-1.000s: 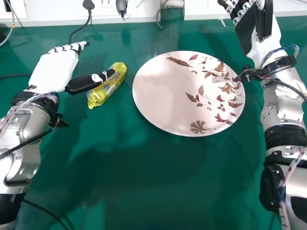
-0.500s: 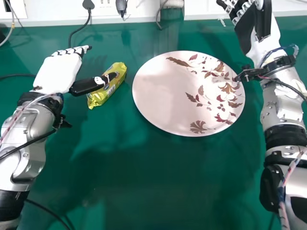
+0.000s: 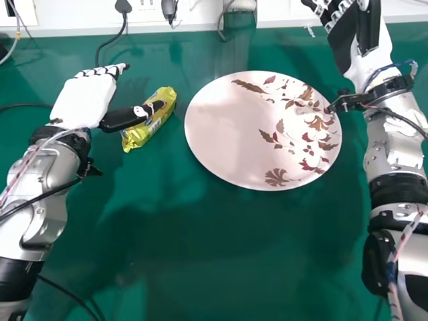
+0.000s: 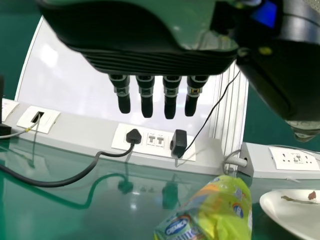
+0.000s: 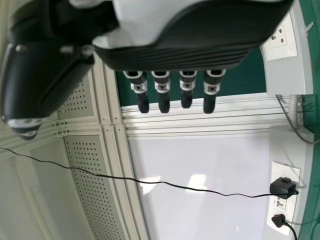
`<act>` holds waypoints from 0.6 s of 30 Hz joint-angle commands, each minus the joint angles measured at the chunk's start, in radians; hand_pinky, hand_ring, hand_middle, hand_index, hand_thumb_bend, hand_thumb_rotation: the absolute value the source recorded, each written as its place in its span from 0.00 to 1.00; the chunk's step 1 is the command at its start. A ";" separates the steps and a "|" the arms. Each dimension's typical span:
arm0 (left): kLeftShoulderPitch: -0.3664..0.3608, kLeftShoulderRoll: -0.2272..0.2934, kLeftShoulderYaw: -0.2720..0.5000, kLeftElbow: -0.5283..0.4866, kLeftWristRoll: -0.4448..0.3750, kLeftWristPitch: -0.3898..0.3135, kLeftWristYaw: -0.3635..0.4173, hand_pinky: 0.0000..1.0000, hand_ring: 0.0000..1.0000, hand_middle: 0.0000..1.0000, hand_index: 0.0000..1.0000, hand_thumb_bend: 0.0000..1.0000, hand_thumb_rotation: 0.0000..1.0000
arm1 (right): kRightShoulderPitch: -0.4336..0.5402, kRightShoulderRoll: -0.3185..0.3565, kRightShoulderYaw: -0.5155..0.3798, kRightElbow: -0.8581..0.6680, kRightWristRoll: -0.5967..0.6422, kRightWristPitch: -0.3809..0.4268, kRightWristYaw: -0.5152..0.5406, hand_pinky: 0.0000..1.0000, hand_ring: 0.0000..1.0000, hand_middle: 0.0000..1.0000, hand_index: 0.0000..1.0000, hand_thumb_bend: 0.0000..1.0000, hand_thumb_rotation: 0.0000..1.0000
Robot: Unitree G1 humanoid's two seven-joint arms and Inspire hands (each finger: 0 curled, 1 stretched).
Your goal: Pick up biscuit and place it in the plate
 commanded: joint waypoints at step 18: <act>-0.053 0.010 -0.072 0.103 0.040 0.002 -0.011 1.00 1.00 1.00 1.00 1.00 0.88 | 0.011 0.000 0.001 -0.013 0.000 -0.003 -0.016 0.94 1.00 1.00 1.00 1.00 0.62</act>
